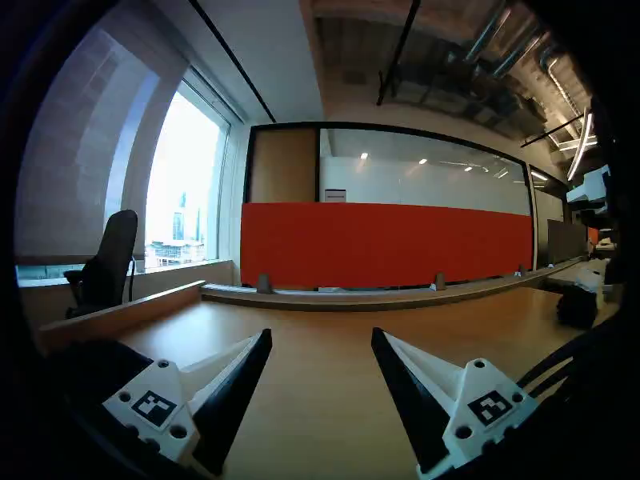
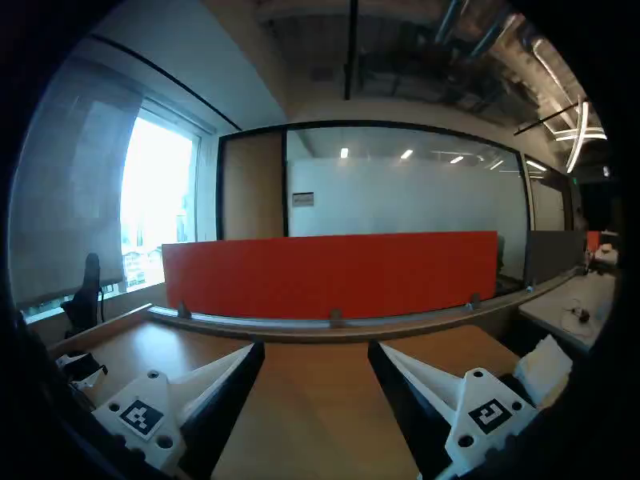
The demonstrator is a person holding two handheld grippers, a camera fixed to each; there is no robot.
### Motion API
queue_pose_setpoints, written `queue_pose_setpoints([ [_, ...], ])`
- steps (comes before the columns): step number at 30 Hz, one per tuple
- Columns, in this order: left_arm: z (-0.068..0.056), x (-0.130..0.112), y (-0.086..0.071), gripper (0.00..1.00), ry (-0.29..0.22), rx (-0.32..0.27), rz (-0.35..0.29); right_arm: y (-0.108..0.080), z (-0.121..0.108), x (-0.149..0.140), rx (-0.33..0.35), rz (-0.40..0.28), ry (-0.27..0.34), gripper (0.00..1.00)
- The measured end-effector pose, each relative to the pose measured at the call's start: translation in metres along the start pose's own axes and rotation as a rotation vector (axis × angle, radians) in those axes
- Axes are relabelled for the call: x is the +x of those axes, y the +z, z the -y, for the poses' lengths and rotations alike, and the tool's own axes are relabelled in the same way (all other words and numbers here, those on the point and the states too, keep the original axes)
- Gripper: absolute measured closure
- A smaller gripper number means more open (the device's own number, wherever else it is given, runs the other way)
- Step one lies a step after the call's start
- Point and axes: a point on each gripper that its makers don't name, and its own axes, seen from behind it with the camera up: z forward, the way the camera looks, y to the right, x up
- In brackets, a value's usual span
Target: Fold towel
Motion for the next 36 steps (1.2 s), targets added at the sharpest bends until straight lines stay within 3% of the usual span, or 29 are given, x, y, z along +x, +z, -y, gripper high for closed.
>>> queue_pose_setpoints([
  [15,-0.001,-0.023,-0.002,0.08,0.017,0.015,0.014,0.0,-0.004,-0.016,0.01,0.005,0.0,0.0],
  [36,0.0,-0.03,0.002,0.08,0.025,0.018,0.04,0.002,-0.011,-0.021,0.002,0.016,0.0,0.0],
])
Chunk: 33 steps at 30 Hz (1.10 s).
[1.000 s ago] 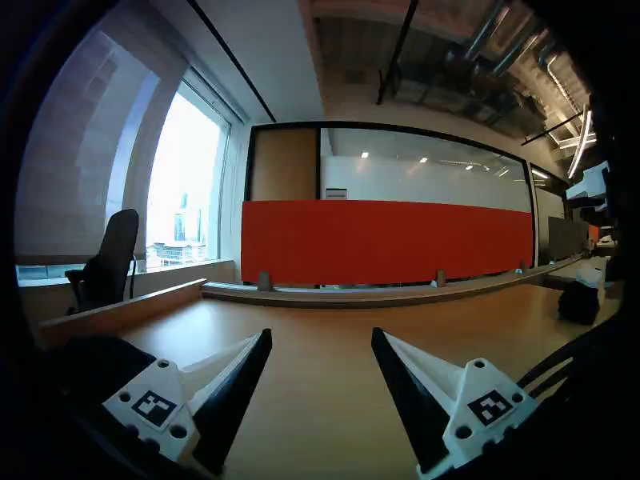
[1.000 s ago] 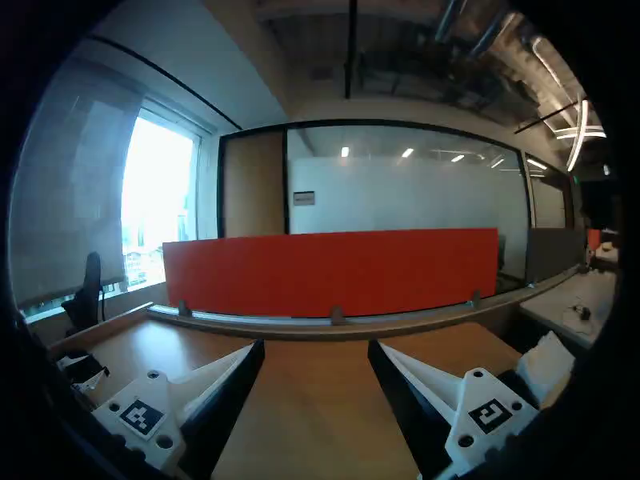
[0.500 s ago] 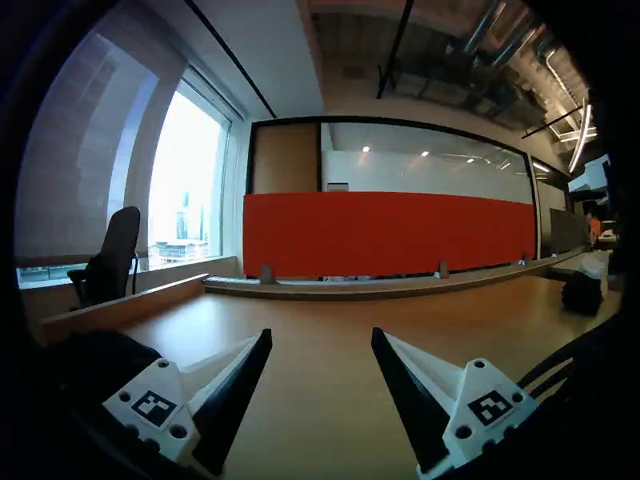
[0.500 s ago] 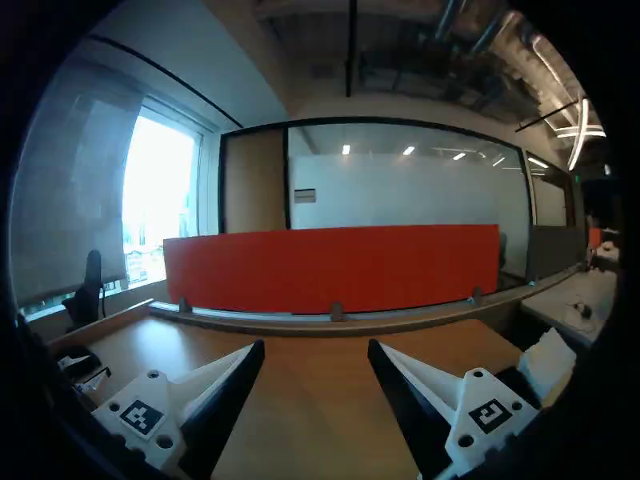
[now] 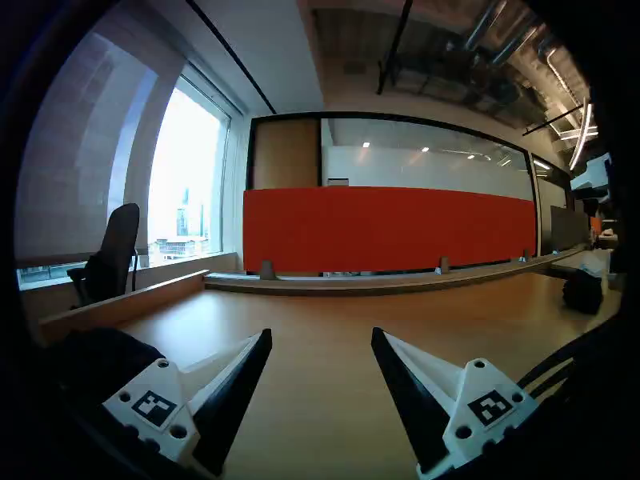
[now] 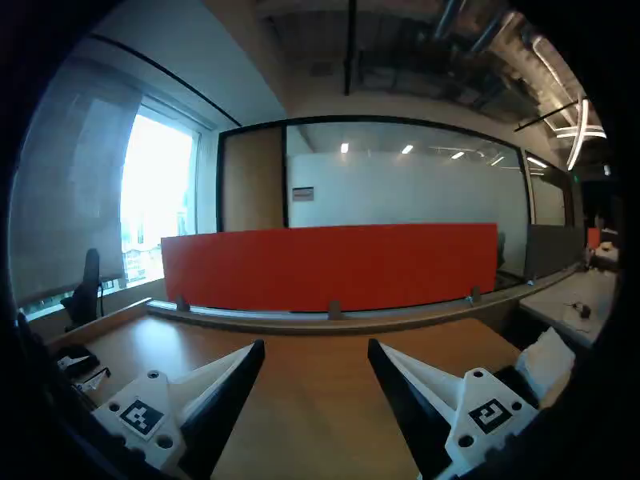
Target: Fold towel
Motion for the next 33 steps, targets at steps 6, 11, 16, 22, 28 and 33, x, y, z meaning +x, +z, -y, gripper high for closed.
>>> queue_pose_setpoints([
  [6,0.0,-0.002,0.0,0.08,0.001,0.0,0.0,0.001,-0.003,0.0,-0.008,0.0,-0.004,0.0],
  [11,0.0,-0.002,0.001,0.07,0.002,0.0,0.0,0.002,-0.012,0.004,-0.022,-0.013,-0.005,0.0],
  [16,-0.001,-0.003,0.001,0.06,0.002,0.001,0.0,0.0,-0.025,0.012,-0.045,-0.04,-0.019,0.0],
  [22,-0.001,-0.003,0.001,0.06,0.002,0.0,0.0,-0.003,-0.045,0.019,-0.073,-0.068,-0.021,0.0],
  [28,-0.001,-0.004,0.001,0.06,0.002,0.0,0.0,-0.005,-0.058,0.015,-0.079,-0.082,0.004,0.0],
  [33,-0.001,-0.005,0.001,0.06,0.002,0.001,0.0,-0.005,-0.071,0.005,-0.094,-0.091,0.016,0.0],
])
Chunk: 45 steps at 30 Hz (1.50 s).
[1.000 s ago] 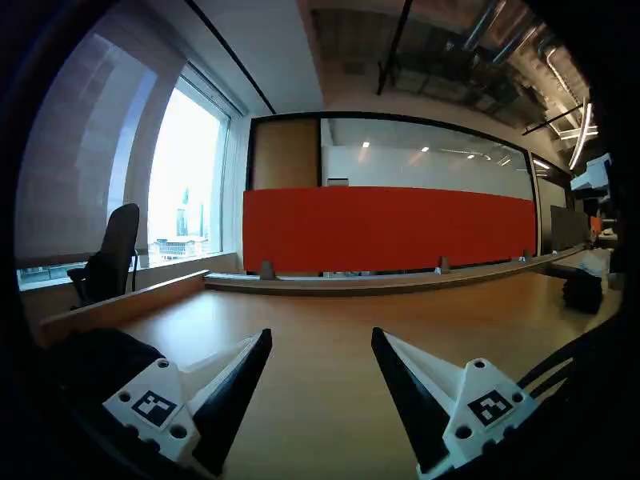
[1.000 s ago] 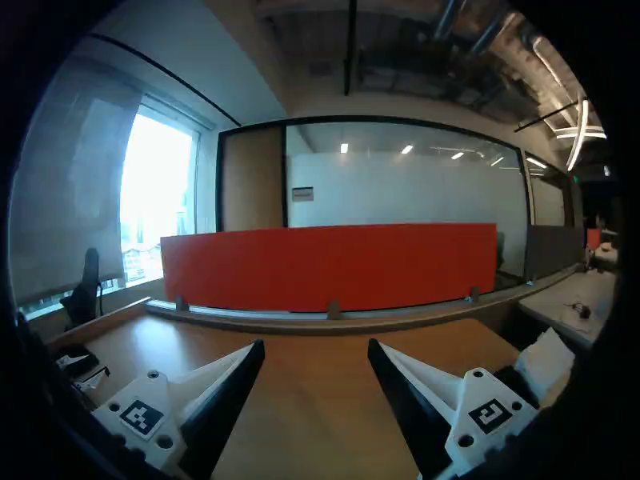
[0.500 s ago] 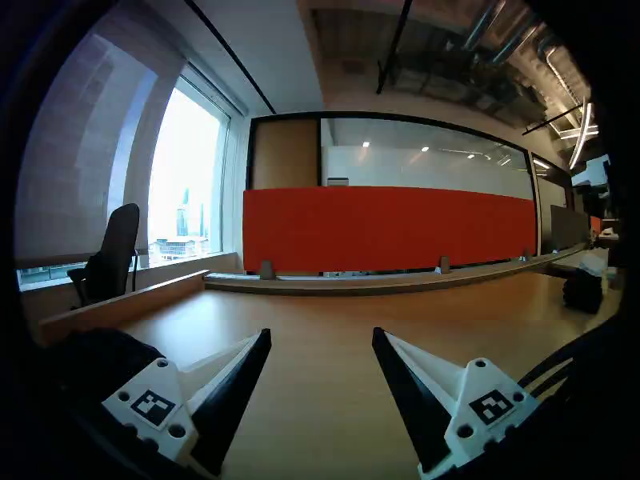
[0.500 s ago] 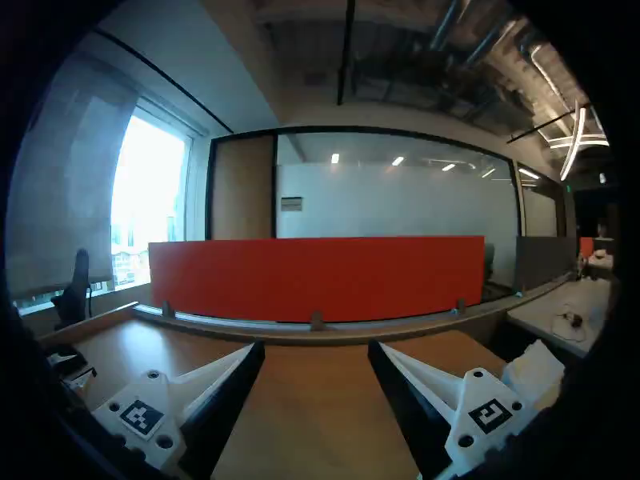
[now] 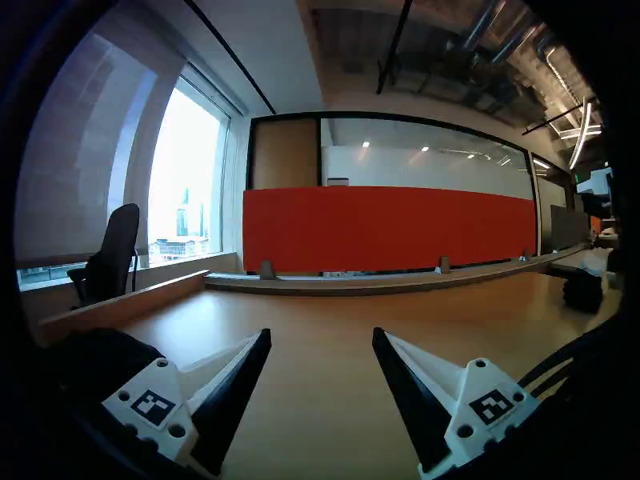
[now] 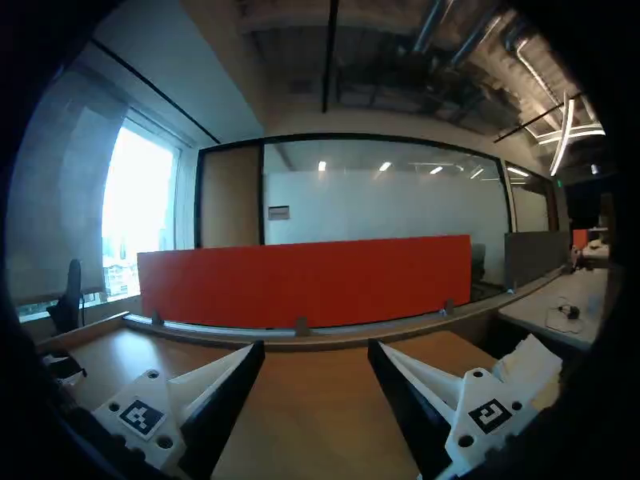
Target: Fold towel
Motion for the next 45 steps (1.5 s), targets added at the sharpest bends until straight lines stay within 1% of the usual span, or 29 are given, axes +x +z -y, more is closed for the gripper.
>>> queue_pose_setpoints([
  [9,-0.001,0.0,0.0,0.06,0.0,0.0,0.0,-0.005,-0.01,-0.035,0.01,-0.002,0.022,0.0],
  [15,-0.001,0.0,0.0,0.06,0.0,0.0,0.0,-0.007,-0.021,-0.057,-0.002,-0.01,0.012,0.0],
  [27,-0.001,0.0,0.0,0.06,0.0,0.0,0.0,-0.009,-0.03,-0.1,-0.003,-0.007,-0.002,0.0],
  [33,-0.001,0.0,0.0,0.06,0.0,0.0,0.0,-0.008,-0.036,-0.115,-0.018,-0.004,-0.011,0.0],
  [39,-0.001,0.0,0.0,0.06,0.0,0.0,0.0,-0.007,-0.038,-0.123,-0.019,-0.004,-0.022,0.0],
  [45,-0.001,0.0,0.0,0.06,0.0,0.0,0.0,-0.007,-0.041,-0.134,-0.019,0.016,-0.027,0.0],
])
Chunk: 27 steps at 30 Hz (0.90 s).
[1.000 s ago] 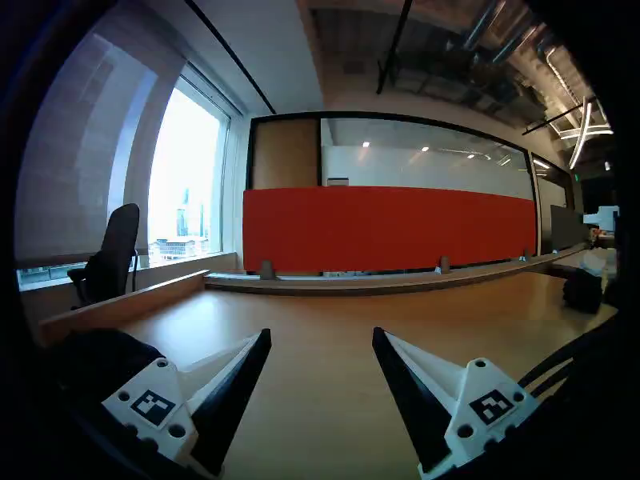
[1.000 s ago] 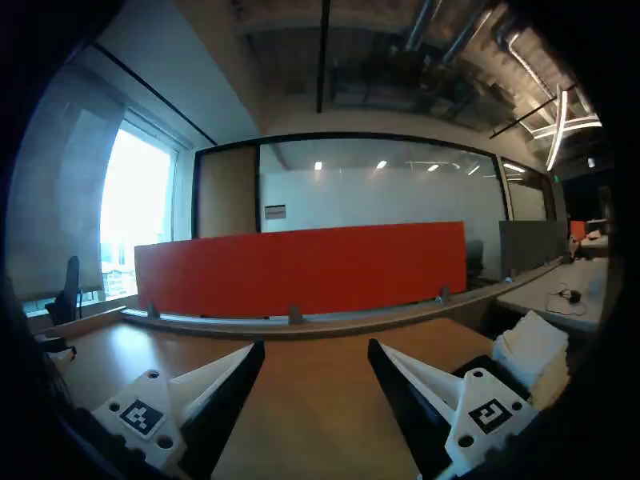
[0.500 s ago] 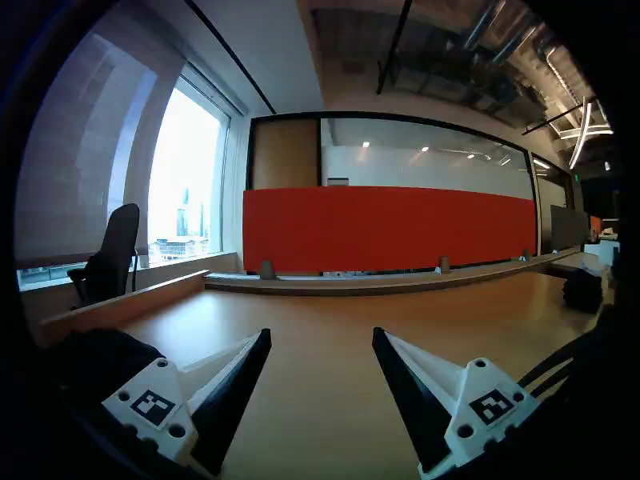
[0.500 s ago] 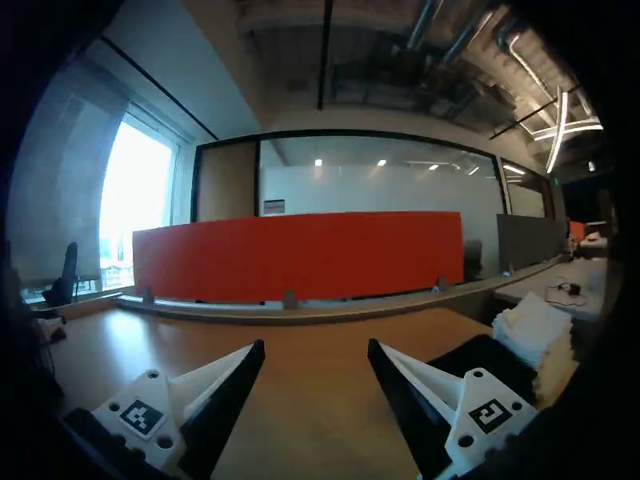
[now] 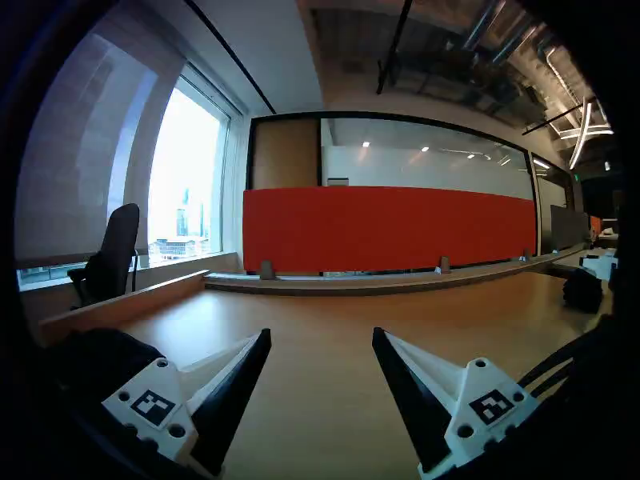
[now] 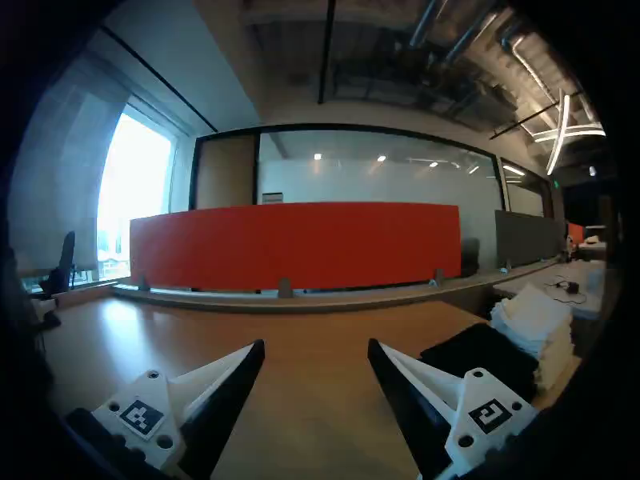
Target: Fold towel
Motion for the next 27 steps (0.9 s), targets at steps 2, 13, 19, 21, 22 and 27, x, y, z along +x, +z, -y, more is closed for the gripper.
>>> queue_pose_setpoints([
  [2,0.0,0.0,0.0,0.06,0.0,0.0,0.0,0.0,0.0,-0.001,0.0,0.002,0.0,0.0],
  [13,0.0,0.0,0.0,0.06,0.0,0.0,0.0,-0.006,0.003,-0.007,0.006,0.0,-0.001,0.0],
  [19,0.0,0.0,0.0,0.06,0.0,0.0,0.0,-0.008,0.006,-0.008,0.014,-0.001,-0.008,0.0],
  [21,0.0,-0.001,0.0,0.06,0.0,0.0,0.0,-0.008,0.008,-0.009,0.016,0.001,-0.017,0.0],
  [22,0.0,-0.001,0.0,0.06,0.0,0.0,0.0,-0.008,0.009,-0.009,0.017,0.001,-0.022,0.0],
  [27,0.0,-0.001,0.0,0.06,0.0,0.0,0.0,-0.007,0.012,-0.011,0.025,0.002,-0.033,0.0],
])
